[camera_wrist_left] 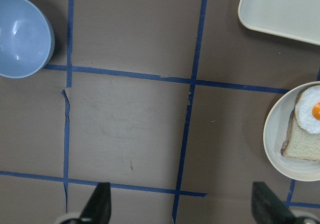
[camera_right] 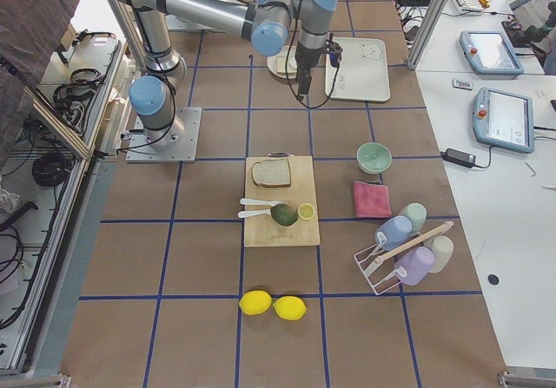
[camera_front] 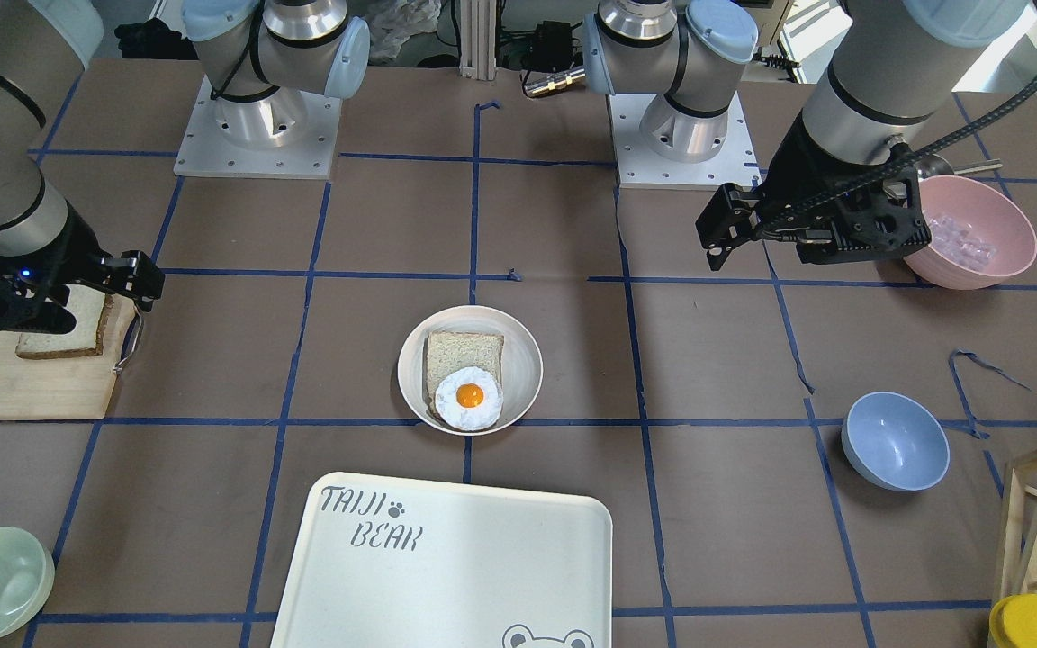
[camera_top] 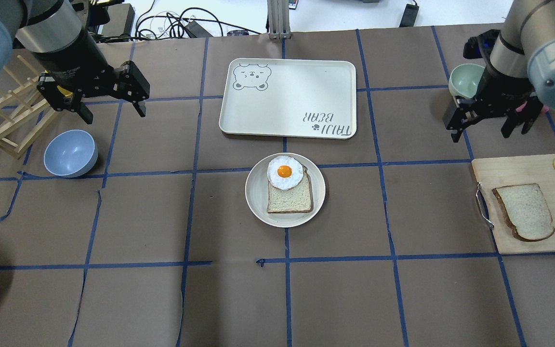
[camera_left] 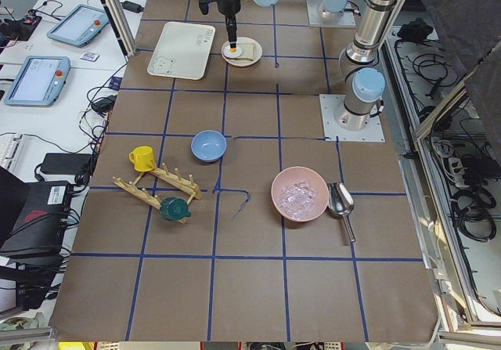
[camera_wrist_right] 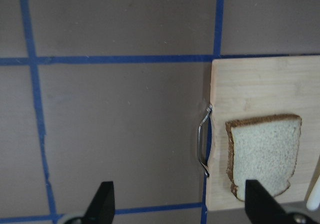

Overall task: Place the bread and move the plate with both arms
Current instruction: 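Lower the right gripper onto the bread slice and grasp it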

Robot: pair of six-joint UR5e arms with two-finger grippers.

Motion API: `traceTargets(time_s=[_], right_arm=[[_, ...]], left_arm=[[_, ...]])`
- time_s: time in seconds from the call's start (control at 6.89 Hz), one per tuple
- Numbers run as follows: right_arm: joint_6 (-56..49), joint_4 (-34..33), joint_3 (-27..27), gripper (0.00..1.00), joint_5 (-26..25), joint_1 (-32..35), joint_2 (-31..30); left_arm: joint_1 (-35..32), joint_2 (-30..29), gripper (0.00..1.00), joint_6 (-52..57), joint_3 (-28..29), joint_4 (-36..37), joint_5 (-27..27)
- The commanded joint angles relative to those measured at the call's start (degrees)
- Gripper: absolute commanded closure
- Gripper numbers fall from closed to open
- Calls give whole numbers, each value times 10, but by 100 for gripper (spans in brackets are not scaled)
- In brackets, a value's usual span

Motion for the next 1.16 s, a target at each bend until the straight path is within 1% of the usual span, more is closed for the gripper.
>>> traceTargets(time_s=[0.0, 0.15, 0.29, 0.44, 0.58, 0.87, 1.02], right_arm=[[-125, -190, 138, 18, -2, -78, 25], [-130, -213, 163, 33, -6, -88, 31], [-130, -212, 166, 41, -37, -88, 35], [-127, -212, 165, 46, -70, -88, 51], [-129, -212, 166, 52, -85, -88, 60], [-128, -211, 166, 52, -87, -88, 70], [-127, -210, 166, 55, -87, -88, 72]], left_arm=[[0, 0, 0, 0, 0, 5, 0], [0, 0, 0, 0, 0, 5, 1], [0, 0, 0, 0, 0, 5, 1], [0, 0, 0, 0, 0, 6, -1], [0, 0, 0, 0, 1, 6, -2], [0, 1, 0, 0, 2, 7, -2], [0, 1, 0, 0, 1, 6, -1]])
